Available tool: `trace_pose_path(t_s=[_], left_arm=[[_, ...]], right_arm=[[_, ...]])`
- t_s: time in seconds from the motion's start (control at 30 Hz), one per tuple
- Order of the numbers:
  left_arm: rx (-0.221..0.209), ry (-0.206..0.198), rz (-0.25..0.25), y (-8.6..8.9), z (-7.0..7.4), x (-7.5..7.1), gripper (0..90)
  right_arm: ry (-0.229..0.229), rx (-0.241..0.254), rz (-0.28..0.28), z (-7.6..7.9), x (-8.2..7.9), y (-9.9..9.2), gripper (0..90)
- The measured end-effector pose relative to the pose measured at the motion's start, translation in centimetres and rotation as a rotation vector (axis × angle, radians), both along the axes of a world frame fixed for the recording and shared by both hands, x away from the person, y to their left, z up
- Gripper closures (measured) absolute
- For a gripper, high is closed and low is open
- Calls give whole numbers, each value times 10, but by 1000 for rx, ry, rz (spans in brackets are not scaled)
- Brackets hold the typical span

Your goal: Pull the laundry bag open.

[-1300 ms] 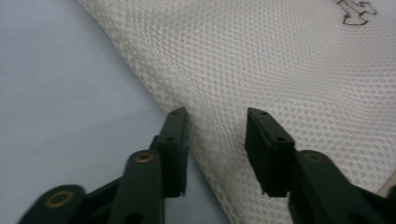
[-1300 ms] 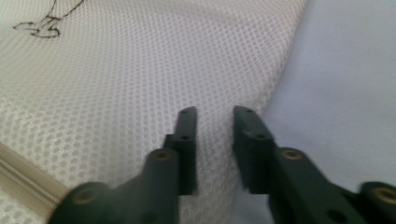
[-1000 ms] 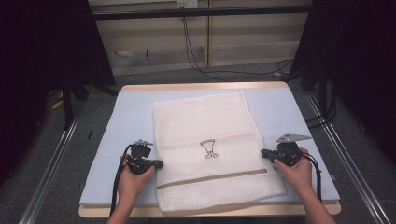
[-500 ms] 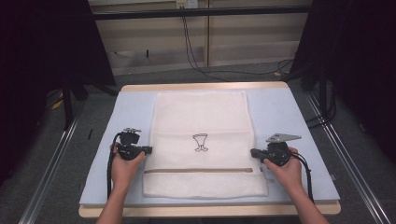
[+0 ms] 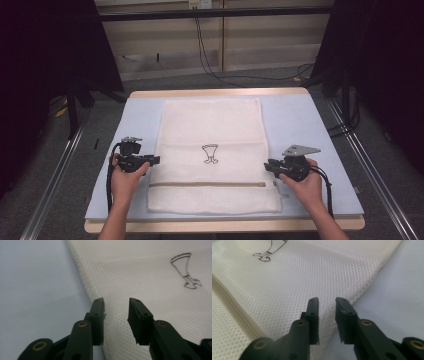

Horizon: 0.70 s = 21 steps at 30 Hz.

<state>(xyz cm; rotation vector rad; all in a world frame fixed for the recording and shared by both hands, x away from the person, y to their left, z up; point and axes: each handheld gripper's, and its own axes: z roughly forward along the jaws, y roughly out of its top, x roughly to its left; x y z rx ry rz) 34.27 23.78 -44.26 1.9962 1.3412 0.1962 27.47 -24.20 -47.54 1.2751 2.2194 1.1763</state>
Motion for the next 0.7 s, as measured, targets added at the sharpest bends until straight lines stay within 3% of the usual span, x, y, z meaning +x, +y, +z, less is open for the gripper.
trace_pose_path(t_s=[0.03,0.13,0.17,0.37,0.53,0.7], left_arm=[[-1,-6,-17,-2,4,-1,612],[-54,-9,-56,-14,9,-5,546],[-48,-11,-84,-20,10,-5,527],[-57,-22,-177,-54,9,-9,425],[-68,-10,-270,-83,7,-13,365],[-60,-25,-312,-103,8,-17,340]], right_arm=[[-14,6,3,2,-2,-2,690],[-49,-9,11,7,-8,-5,682],[-56,-17,30,8,-9,-6,693],[-89,-26,73,10,-20,-10,878],[-69,-32,90,8,-27,-12,900],[-61,-69,110,8,-32,-8,900]])
